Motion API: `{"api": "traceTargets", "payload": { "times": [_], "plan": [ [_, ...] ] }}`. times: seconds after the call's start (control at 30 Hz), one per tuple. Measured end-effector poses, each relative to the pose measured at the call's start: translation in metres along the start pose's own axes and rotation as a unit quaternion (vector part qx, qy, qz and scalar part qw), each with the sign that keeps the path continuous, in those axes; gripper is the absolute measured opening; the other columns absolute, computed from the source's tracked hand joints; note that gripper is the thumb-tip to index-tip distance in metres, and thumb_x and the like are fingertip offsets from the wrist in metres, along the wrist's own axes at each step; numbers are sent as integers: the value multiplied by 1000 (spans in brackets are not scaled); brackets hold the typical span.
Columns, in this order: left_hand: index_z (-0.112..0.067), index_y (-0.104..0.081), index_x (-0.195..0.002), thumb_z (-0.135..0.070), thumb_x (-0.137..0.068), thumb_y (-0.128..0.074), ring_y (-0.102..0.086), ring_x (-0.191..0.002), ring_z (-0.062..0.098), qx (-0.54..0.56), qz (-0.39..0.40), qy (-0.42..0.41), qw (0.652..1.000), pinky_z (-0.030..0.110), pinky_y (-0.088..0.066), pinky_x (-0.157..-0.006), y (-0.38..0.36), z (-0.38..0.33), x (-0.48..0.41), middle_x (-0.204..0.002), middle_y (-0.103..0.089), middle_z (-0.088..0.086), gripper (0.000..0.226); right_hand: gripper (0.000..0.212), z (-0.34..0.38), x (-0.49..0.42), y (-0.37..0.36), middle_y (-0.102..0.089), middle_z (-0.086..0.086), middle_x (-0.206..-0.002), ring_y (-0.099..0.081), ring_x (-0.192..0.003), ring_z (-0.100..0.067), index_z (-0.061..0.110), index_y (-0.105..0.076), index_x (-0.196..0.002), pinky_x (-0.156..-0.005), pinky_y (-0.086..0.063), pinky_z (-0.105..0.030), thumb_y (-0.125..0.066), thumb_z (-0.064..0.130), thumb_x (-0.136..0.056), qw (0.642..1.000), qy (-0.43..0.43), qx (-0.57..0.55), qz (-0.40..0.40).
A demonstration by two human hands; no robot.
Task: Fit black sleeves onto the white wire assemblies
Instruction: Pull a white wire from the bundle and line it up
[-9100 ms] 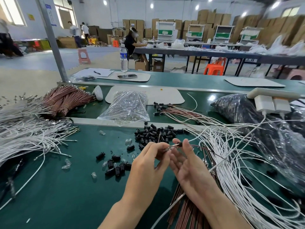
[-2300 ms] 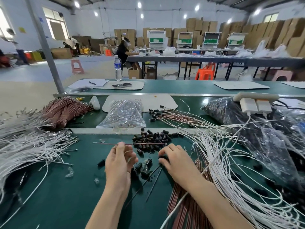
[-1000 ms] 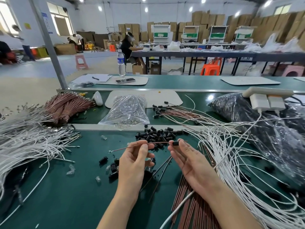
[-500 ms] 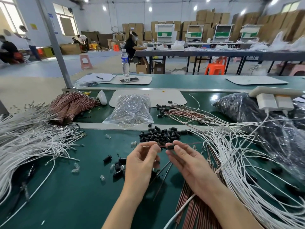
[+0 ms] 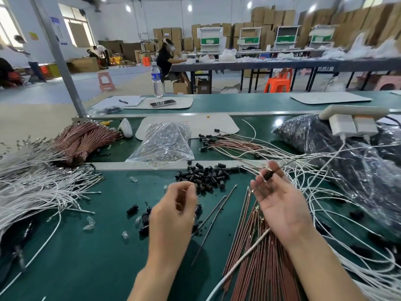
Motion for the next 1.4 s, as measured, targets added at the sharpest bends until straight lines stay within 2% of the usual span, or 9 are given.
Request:
{"api": "traceTargets", "payload": {
  "times": [0.13,0.37,0.5,0.7,0.83,0.93,1.07,1.23,1.4],
  "plan": [
    [-34,-62,-94,-45,-98,-54,-63,-67,6,-37,-80,32,996,19,-49,-57,20,0,-5,-78,-66,-18,14,29,-1,-3,0,-69,-12,-97,-68,-83,-18,4,-65,-124,-78,-59,-27,-45,6,-104,1000,-2,-23,2],
    [-33,-64,-103,-37,-99,-55,-61,-87,-3,-139,190,-62,970,11,-48,-72,-26,-31,11,-86,-63,-24,11,30,37,0,15,-70,-11,-94,-70,-80,-16,3,-67,-121,-77,-58,-23,-62,10,-92,987,104,-120,-35],
    [-32,-64,-106,-39,-102,-51,-61,-85,1,-167,307,-58,935,30,-55,-79,-76,-55,-7,-94,-67,-18,15,36,53,-1,26,-71,-10,-95,-70,-83,-15,5,-68,-124,-76,-58,-21,-67,11,-89,979,135,-149,-41],
    [-9,-59,-90,-33,-105,-44,-65,-92,36,-281,370,6,885,42,-56,-81,-155,-70,-44,-99,-67,16,33,33,51,-3,33,-68,-10,-96,-67,-84,-15,5,-66,-128,-75,-58,-21,-63,10,-96,979,130,-142,-61],
    [4,-57,-103,-40,-100,-55,-66,-105,39,-291,401,81,865,47,-55,-86,-179,-69,-51,-112,-67,22,44,23,50,-5,33,-69,-7,-91,-68,-77,-14,8,-71,-118,-72,-59,-22,-59,11,-98,983,128,-110,-68],
    [1,-62,-92,-28,-97,-58,-69,-99,39,-244,410,135,868,45,-56,-87,-184,-65,-51,-106,-70,24,30,23,49,-6,33,-70,-7,-91,-69,-77,-14,7,-71,-118,-73,-59,-23,-60,11,-98,983,124,-118,-65],
    [-5,-65,-90,-24,-97,-54,-53,-69,23,-102,347,192,912,40,-54,-69,-167,-75,-61,-78,-59,12,23,24,50,-6,33,-68,-8,-91,-67,-78,-15,8,-70,-119,-75,-60,-23,-60,11,-97,984,116,-123,-60],
    [-10,-62,-80,-18,-102,-51,-58,-58,12,108,94,184,972,27,-52,-58,-76,-88,-105,-73,-63,1,26,20,45,-3,31,-71,-10,-93,-70,-79,-16,8,-78,-108,-72,-59,-23,-65,9,-93,986,80,-144,-26],
    [-11,-63,-91,-22,-99,-58,-61,-48,5,247,-74,272,927,19,-49,-42,34,-39,-117,-69,-66,-3,15,21,38,-2,23,-72,-11,-94,-71,-82,-18,9,-79,-107,-74,-60,-24,-67,10,-89,993,53,-102,16]
  ]
}}
Point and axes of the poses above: each hand's wrist, its own x-axis away from the middle knuckle, its own y-axis out of the back of the hand, z = x × y, the point moved 3 cm from there along -x, towards the middle knuckle
